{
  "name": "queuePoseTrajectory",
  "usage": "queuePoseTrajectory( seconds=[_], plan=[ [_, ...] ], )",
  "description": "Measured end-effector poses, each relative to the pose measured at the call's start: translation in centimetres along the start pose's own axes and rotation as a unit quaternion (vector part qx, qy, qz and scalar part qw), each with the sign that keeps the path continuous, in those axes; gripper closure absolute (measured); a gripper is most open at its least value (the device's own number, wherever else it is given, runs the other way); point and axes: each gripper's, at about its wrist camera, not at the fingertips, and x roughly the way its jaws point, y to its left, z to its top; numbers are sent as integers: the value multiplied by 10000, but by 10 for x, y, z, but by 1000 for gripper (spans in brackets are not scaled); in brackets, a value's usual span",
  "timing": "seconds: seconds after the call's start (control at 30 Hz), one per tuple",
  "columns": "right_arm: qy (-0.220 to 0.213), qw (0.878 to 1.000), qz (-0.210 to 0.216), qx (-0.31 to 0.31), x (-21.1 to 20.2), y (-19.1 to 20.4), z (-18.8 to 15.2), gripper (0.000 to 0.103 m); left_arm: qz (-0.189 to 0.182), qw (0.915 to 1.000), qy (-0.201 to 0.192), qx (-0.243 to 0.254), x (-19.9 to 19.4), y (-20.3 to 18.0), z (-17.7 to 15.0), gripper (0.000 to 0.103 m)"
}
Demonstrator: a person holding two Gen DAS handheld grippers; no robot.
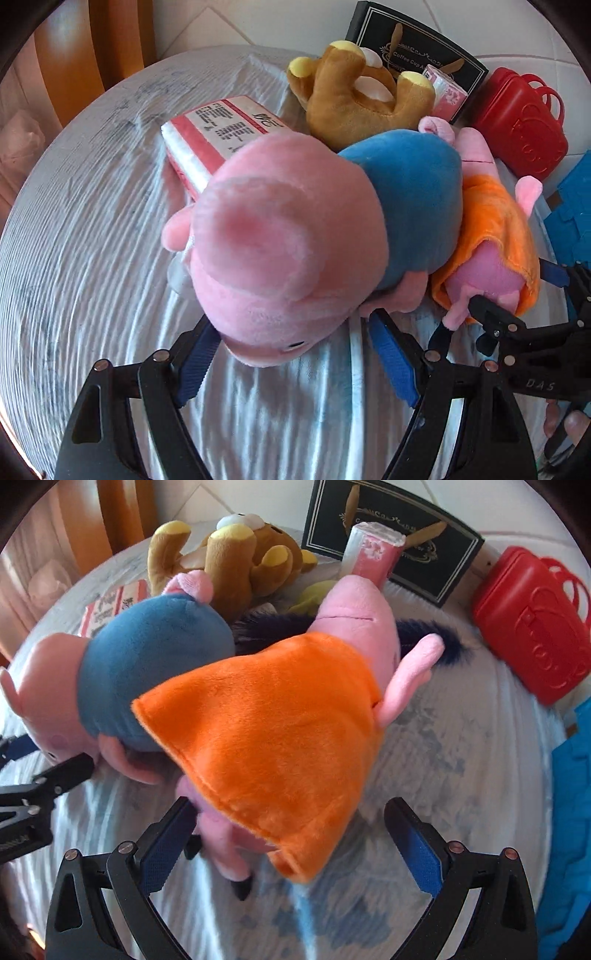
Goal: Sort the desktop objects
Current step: 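Reach the left tool to the blue-shirt pig while the right reaches the orange-dress pig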
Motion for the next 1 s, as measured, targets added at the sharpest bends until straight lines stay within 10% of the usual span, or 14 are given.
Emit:
queuePoseTrajectory(
  seconds=[0.3, 0.57, 0.73, 1.0],
  plan=[
    [-90, 9916, -1149, -583, -24, -63, -25, 1, -630, 9976, 149, 257, -8, -89, -9, 23],
    [99, 9969, 342, 698, -43, -151, -40, 0, 60, 9986, -108, 517, -53, -111, -12, 23],
    [-46, 9930, 809, 859, -51, -150, -29, 0, 444, 9950, -372, 813, -80, -119, 14, 21],
    [36, 9898, 1141, 856, -49, -122, -11, 0, 880, 9846, 362, 1467, -22, -121, 24, 21]
  ],
)
